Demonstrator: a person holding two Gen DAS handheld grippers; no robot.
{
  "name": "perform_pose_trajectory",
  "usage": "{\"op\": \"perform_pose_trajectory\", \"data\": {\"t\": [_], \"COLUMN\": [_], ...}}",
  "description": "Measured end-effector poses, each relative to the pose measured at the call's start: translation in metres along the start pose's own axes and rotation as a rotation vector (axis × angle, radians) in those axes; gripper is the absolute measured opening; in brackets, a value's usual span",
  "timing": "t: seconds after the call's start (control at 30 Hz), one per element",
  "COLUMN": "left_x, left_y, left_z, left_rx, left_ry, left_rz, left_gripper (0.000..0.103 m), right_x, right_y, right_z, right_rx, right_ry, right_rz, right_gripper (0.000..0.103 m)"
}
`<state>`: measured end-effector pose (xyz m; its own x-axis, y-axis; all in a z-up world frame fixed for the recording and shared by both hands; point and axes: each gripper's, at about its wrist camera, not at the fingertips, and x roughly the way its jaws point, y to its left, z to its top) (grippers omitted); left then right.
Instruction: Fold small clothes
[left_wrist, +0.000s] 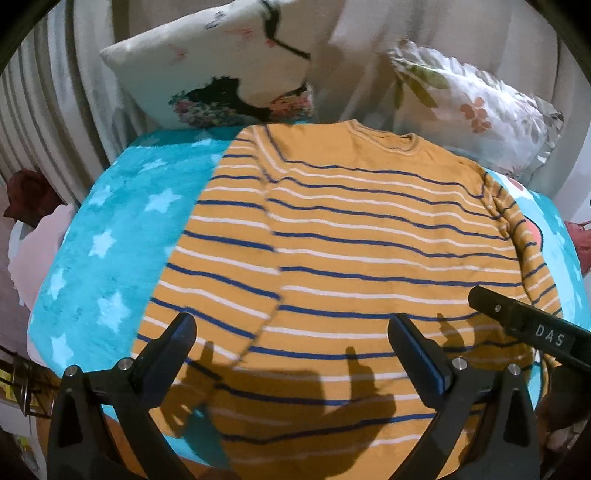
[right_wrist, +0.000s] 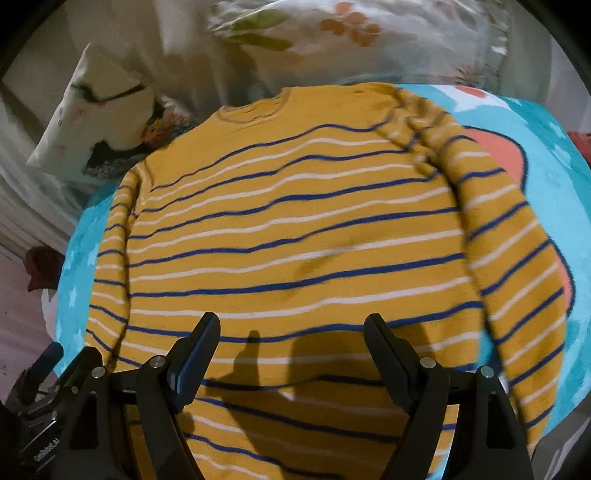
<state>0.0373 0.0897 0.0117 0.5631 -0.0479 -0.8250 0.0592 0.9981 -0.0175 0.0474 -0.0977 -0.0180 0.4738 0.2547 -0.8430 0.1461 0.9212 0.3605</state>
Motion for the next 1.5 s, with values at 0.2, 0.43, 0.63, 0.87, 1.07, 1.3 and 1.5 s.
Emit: {"op": "perform_pose_trajectory", "data": {"t": [0.2,0.43,0.63,0.87,1.07,1.3,1.5], "left_x": [0.010,0.034,0.056,0.070,0.062,0.062,0.040], "left_y": [0.039,0.083,0.117,0.115,0.156,0.217,0.213], "left_z": [0.005,0.007,0.009,0.004,0.020,0.023,0.020], "left_rx": [-0.006,-0.046,-0.110,-0.047,-0.117,-0.249,-0.260], "left_ry": [0.034,0.118,0.190,0.272,0.205,0.200,0.106], "left_rz": [-0.004,-0.011,-0.081,-0.156,-0.031,0.104,0.029], "left_gripper": [0.103,0.103,0.083,0.006,0.006,0.007,0.007], "right_x": [0.020,0.037,0.042,0.043,0.042,0.048,0.055], "right_y": [0.046,0.071,0.079,0.088,0.100,0.110,0.119], "right_z": [-0.012,-0.020,-0.025,-0.029,-0.031,-0.036,-0.037], "right_rx": [-0.023,-0.001,0.027,0.050,0.036,0.037,0.010], "right_ry": [0.024,0.070,0.084,0.069,0.053,0.056,0.066], "right_rz": [-0.022,-0.059,-0.089,-0.101,-0.114,-0.132,-0.137], "right_gripper": [0.084,0.084,0.084,0.084,0.084,0.084,0.084]}}
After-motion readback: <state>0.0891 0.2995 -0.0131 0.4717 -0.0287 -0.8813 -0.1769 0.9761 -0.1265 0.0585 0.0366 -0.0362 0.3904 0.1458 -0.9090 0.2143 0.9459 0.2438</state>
